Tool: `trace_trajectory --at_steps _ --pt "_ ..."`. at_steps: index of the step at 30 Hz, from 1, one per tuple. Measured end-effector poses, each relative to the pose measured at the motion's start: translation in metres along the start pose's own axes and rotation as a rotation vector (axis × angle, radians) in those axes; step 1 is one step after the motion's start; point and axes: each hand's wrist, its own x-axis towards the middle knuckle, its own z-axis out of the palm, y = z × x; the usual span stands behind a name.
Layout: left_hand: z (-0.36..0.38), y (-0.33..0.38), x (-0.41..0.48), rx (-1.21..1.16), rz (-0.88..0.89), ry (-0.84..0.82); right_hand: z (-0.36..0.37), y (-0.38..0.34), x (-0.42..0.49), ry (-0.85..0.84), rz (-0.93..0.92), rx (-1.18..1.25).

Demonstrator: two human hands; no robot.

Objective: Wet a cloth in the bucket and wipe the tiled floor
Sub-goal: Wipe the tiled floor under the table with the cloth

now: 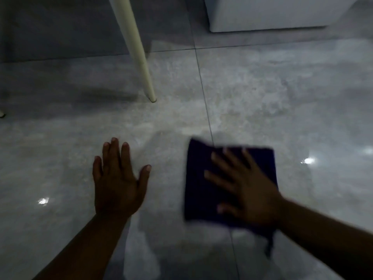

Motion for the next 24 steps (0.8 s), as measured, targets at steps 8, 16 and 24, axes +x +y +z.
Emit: trace_trajectory --at_steps 8,16,24 --pt "0.005 0.0 0.002 -0.026 0.0 0.001 0.008 0.072 -0.164 -0.097 0.051 -0.055" --pt "-0.009 0.042 -0.006 -0.126 -0.001 0.007 -0.01 0.055 -0.007 0.024 0.418 -0.02" --pt "0.008 0.075 -0.005 0.034 0.133 -0.066 0.016 0.015 -0.192 -0.078 -0.024 -0.051"
